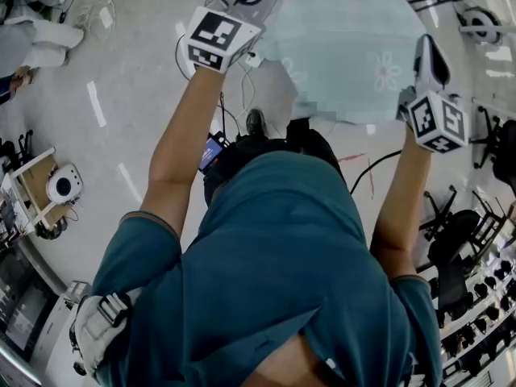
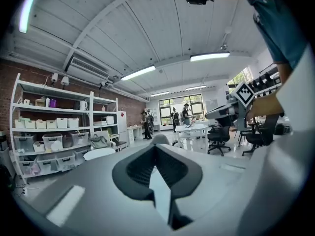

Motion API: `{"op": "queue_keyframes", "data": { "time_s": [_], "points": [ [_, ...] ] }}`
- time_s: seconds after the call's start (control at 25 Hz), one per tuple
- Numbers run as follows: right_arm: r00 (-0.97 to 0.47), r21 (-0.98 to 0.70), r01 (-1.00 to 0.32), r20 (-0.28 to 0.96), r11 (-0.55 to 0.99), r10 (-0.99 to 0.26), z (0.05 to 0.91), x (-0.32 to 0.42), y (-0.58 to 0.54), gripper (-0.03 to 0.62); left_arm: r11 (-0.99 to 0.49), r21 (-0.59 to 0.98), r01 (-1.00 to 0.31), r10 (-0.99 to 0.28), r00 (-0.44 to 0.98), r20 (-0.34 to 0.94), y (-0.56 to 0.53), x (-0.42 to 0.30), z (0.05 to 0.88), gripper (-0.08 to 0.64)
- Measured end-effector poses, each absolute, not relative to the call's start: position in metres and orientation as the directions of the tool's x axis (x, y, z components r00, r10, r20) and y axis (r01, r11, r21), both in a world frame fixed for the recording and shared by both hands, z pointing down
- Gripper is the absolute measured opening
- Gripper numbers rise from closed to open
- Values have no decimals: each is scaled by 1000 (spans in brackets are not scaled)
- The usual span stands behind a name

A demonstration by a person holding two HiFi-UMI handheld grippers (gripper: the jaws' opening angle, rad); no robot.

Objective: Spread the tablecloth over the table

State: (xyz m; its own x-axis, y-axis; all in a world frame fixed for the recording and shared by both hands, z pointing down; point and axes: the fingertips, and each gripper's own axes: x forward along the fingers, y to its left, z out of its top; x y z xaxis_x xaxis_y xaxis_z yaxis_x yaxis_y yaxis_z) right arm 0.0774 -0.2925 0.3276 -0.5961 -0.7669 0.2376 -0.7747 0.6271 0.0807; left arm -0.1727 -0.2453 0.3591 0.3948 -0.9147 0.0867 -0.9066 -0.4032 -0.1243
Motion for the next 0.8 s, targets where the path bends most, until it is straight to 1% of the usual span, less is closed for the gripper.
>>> {"op": "queue_keyframes", "data": {
  "time_s": [0.12, 0.32, 0.48, 0.64, 0.8],
  "points": [
    [-630, 104, -750, 189, 654, -753, 293, 54, -259, 9, -422, -137, -896, -906, 419, 56, -215, -183, 330, -2],
    [-670, 153, -714, 135, 683, -730, 248, 12, -195, 8, -435, -149, -888, -895, 444, -32, -161, -211, 285, -2],
    [-696, 155, -698, 85, 700, -713, 222, -11, -154, 8, -420, -111, -901, -896, 431, -106, -119, -235, 257, -2],
    [-699, 165, -696, 65, 699, -712, 204, -12, -146, 9, -433, -98, -896, -886, 443, -139, -108, -237, 242, -2],
    [-669, 182, -726, 37, 663, -742, 183, 10, -123, 8, -469, -96, -878, -866, 478, -149, -92, -220, 234, -2]
  ]
}}
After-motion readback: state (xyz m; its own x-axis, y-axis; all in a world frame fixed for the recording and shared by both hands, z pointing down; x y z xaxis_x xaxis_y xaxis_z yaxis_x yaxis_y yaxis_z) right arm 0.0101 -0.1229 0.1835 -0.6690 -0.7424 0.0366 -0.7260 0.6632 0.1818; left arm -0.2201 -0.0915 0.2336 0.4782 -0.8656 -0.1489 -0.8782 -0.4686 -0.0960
